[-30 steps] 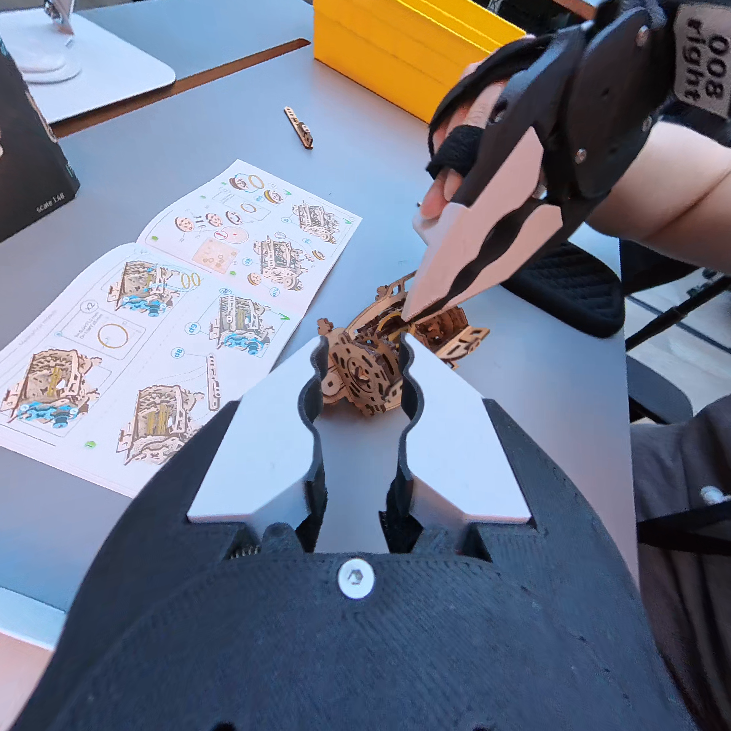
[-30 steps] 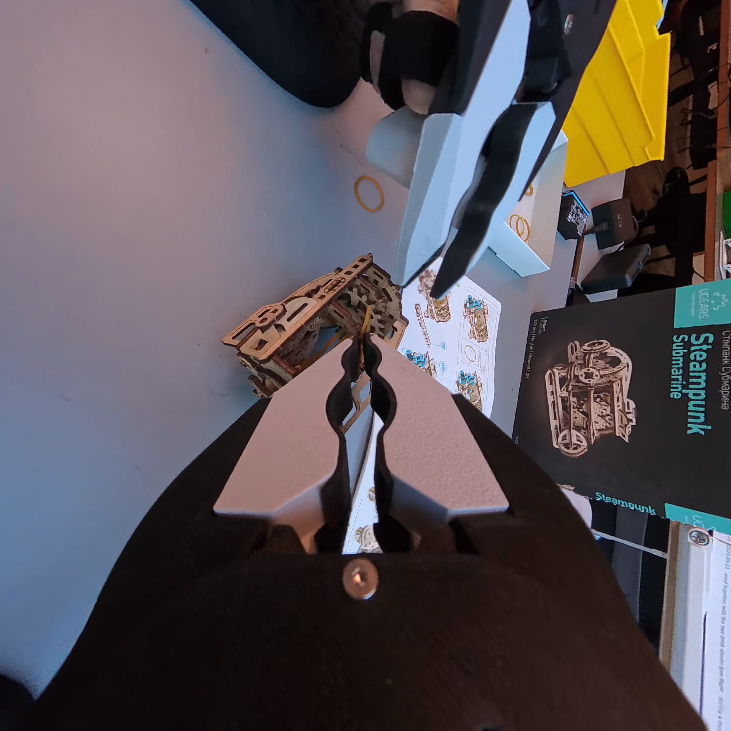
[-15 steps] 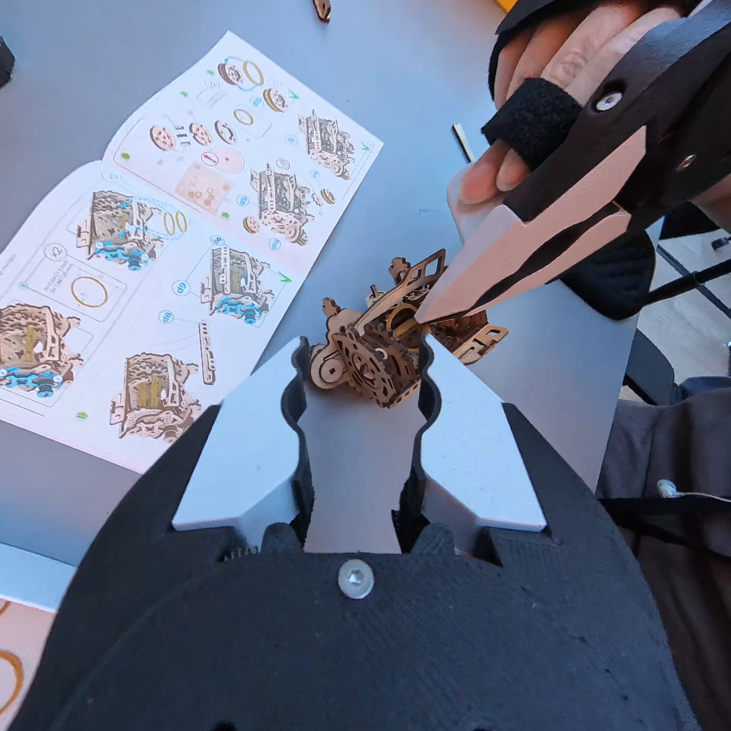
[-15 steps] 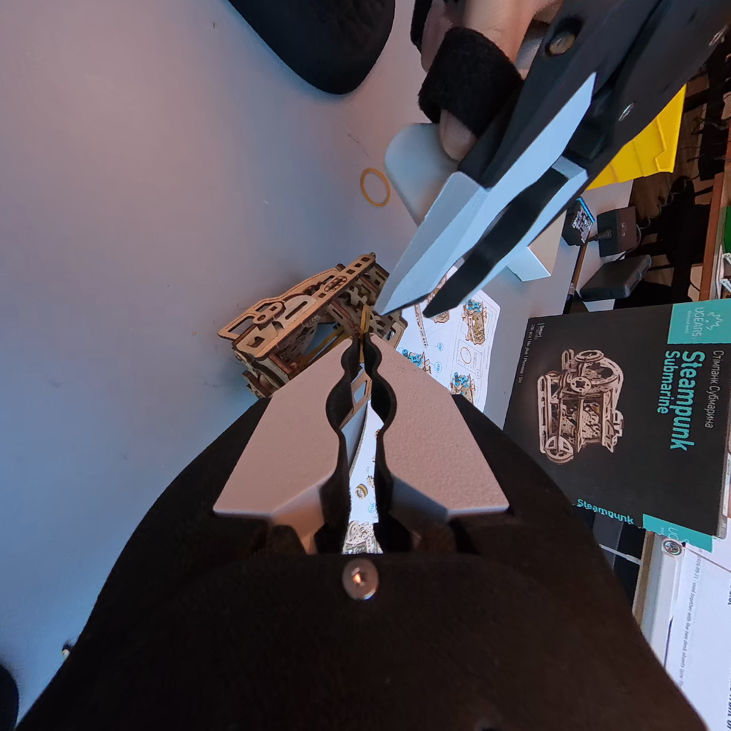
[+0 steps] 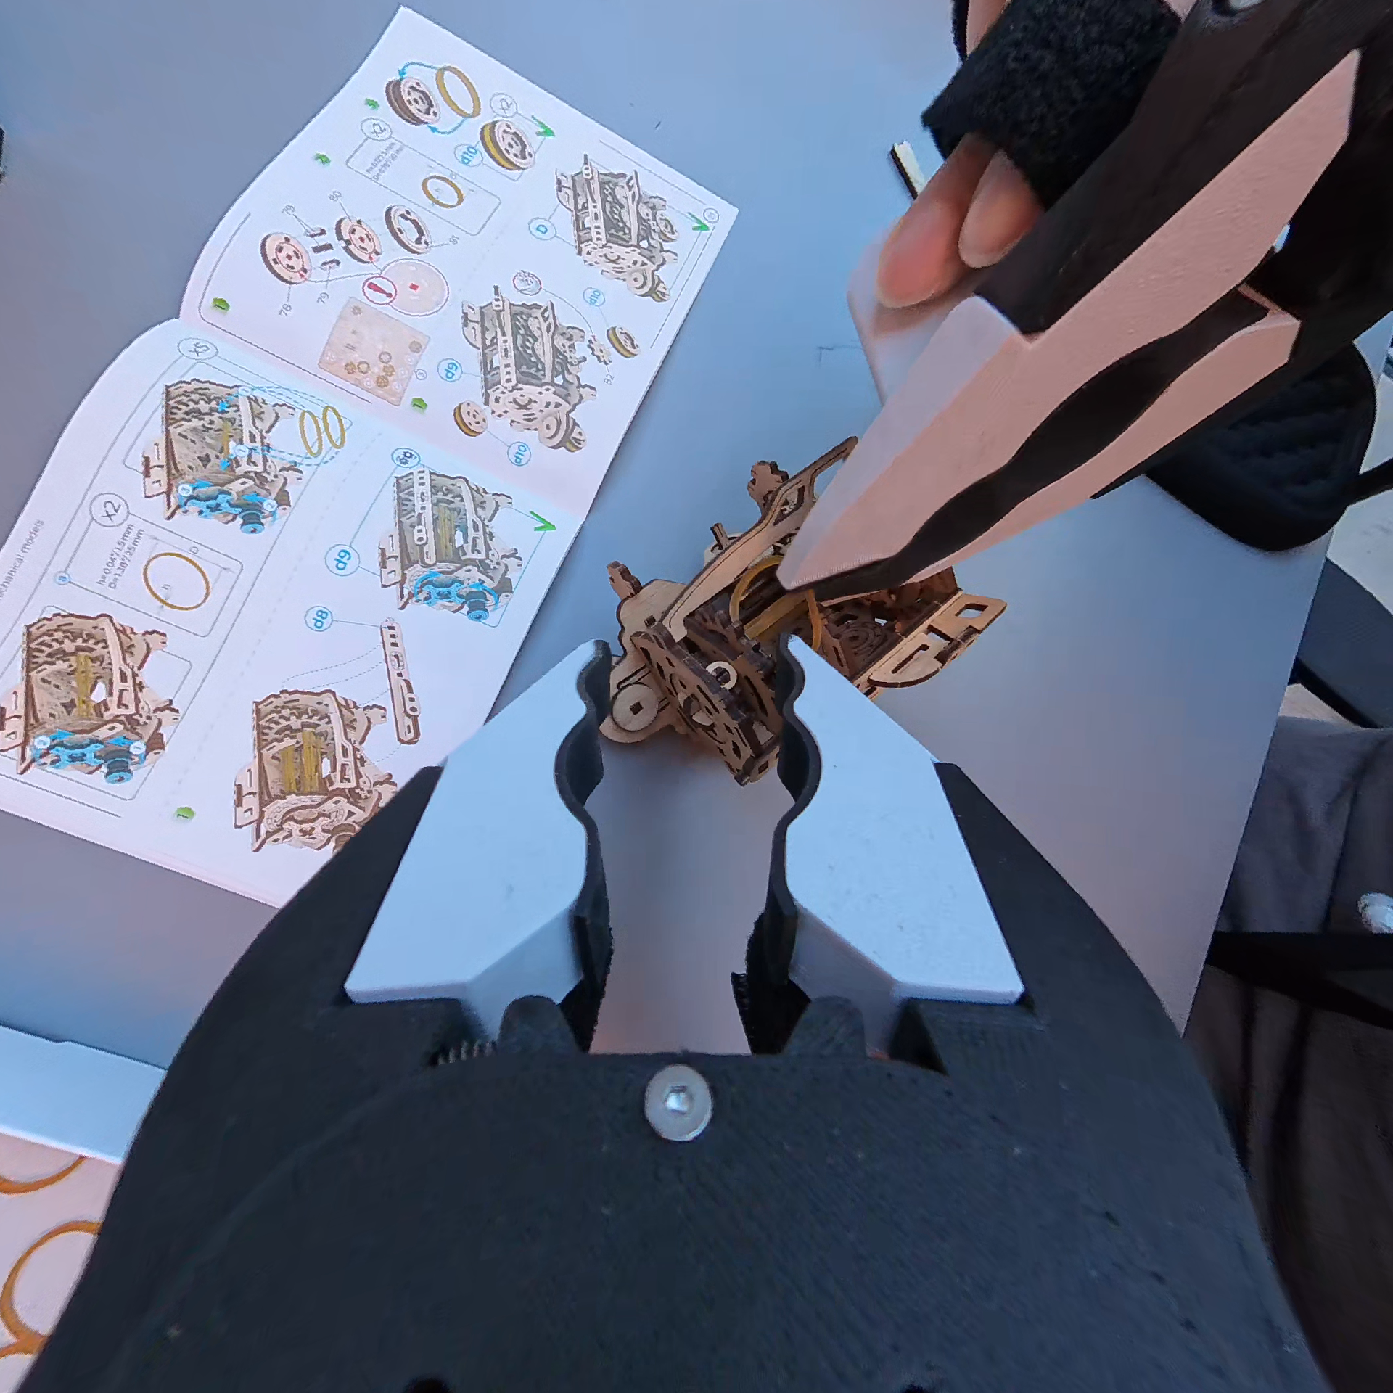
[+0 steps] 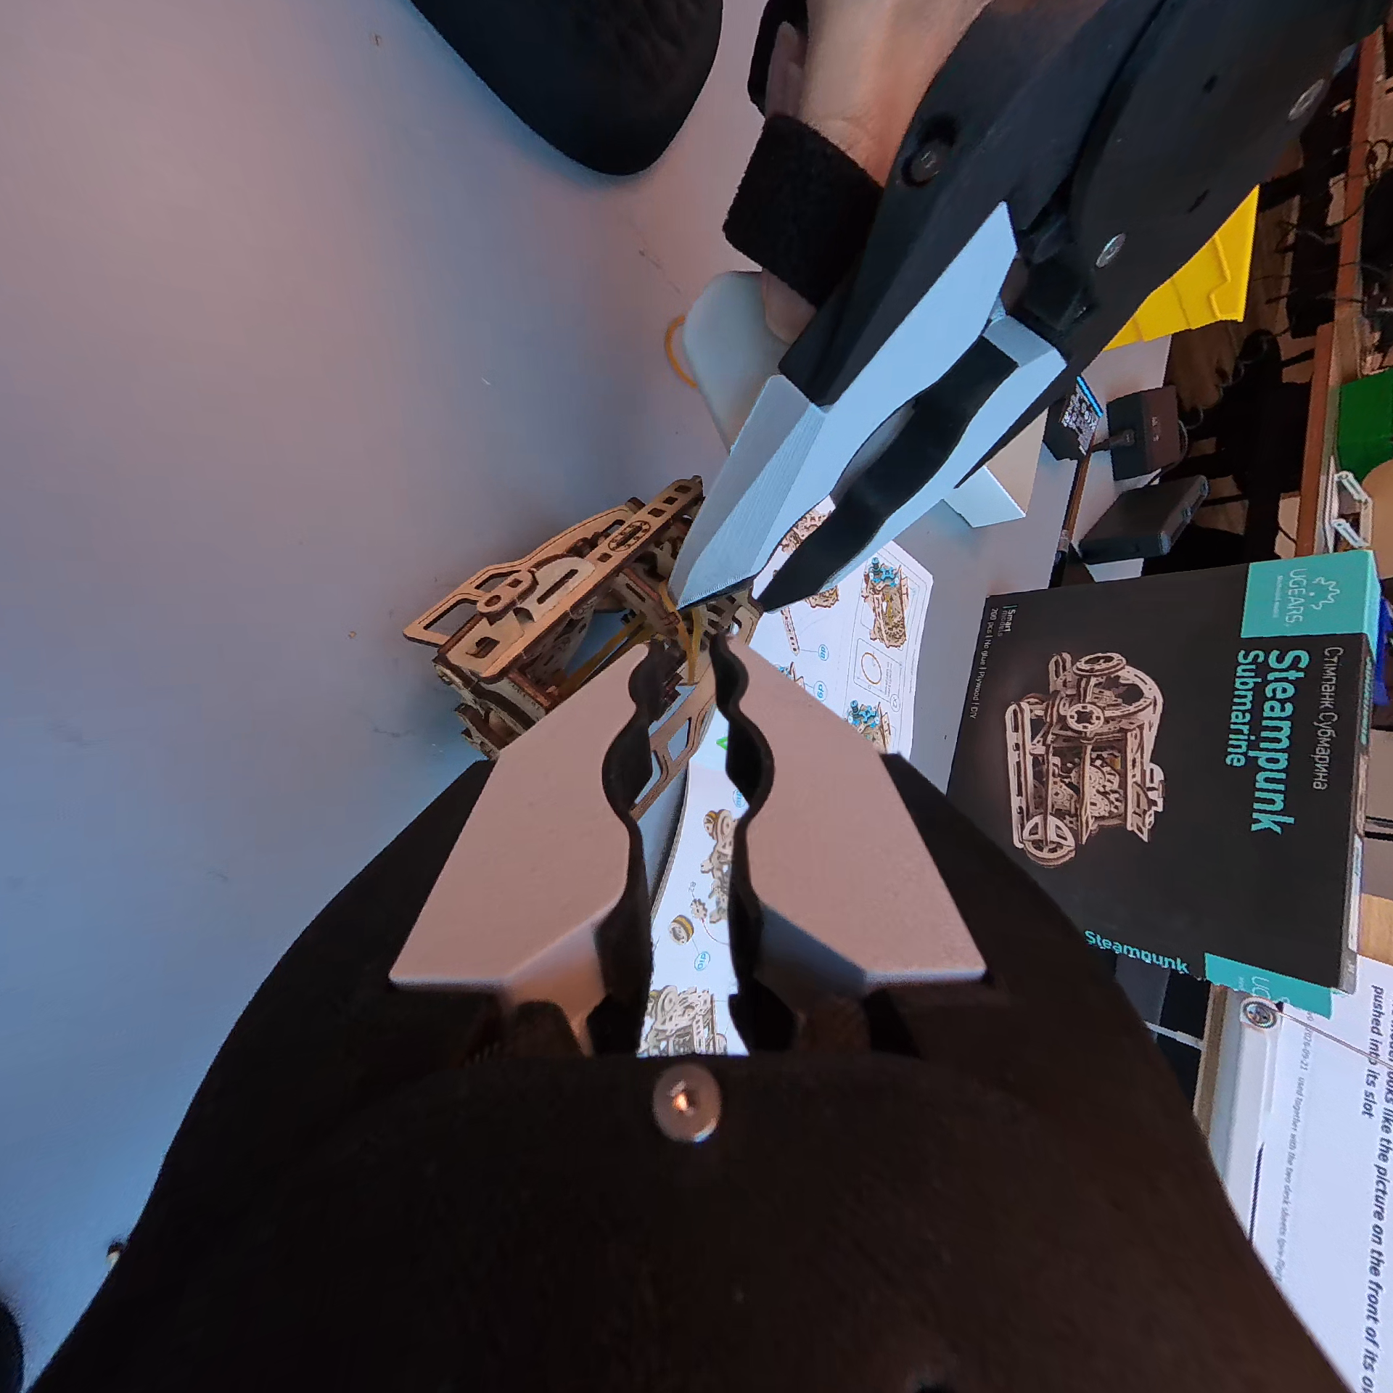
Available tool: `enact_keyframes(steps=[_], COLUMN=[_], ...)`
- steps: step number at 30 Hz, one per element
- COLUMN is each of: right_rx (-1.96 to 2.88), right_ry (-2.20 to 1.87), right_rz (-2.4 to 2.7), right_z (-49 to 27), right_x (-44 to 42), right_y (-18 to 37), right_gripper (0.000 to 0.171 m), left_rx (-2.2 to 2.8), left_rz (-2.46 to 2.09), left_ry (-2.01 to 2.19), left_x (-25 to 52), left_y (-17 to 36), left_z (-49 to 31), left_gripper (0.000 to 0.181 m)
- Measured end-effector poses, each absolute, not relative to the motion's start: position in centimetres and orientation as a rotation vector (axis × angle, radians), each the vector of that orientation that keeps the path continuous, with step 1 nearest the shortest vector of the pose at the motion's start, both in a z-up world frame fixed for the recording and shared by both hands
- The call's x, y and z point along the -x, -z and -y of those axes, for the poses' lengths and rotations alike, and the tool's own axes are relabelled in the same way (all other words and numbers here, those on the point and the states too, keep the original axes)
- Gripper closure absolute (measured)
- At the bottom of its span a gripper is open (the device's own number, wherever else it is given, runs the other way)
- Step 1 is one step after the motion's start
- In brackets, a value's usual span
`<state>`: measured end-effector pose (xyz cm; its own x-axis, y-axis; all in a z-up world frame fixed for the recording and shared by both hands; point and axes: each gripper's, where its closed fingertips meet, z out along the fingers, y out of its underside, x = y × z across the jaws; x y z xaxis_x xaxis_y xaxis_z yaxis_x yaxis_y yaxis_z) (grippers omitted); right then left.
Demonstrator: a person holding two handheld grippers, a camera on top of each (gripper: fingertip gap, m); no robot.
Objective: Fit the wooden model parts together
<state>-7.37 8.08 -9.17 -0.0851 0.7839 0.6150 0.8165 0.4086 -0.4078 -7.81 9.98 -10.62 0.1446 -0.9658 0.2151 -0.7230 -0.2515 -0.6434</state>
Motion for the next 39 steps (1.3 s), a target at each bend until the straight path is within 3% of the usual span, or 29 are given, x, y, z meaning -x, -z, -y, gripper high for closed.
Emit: enact_keyframes(steps=[24, 29, 31, 34, 39], right_rx=[1.413, 1.839, 2.274, 2.515, 2.766], right_ry=[0.088, 0.147, 0.076, -0.185, -0.19], right_rz=[1.708, 1.057, 0.587, 0.201, -0.032], right_z=[-8.4, -8.4, -6.7, -4.8, -3.5], right_x=[5.3, -6.0, -13.2, -16.3, -16.8], right_y=[7.2, 3.3, 6.0, 9.7, 13.3], right_gripper=[0.155, 0.153, 0.134, 0.138, 0.132], left_rx=[1.969, 1.906, 1.881, 1.859, 1.803], left_rz=[-1.489, -1.337, -1.272, -1.223, -1.223], left_ry=[0.958, 0.938, 0.915, 0.928, 0.897], left_x=[8.1, 10.8, 12.1, 13.0, 13.6], left_y=[7.5, 5.4, 4.7, 4.0, 3.2], left_z=[-10.9, -11.9, -12.2, -11.3, -8.6], left_gripper=[0.137, 0.137, 0.137, 0.137, 0.138])
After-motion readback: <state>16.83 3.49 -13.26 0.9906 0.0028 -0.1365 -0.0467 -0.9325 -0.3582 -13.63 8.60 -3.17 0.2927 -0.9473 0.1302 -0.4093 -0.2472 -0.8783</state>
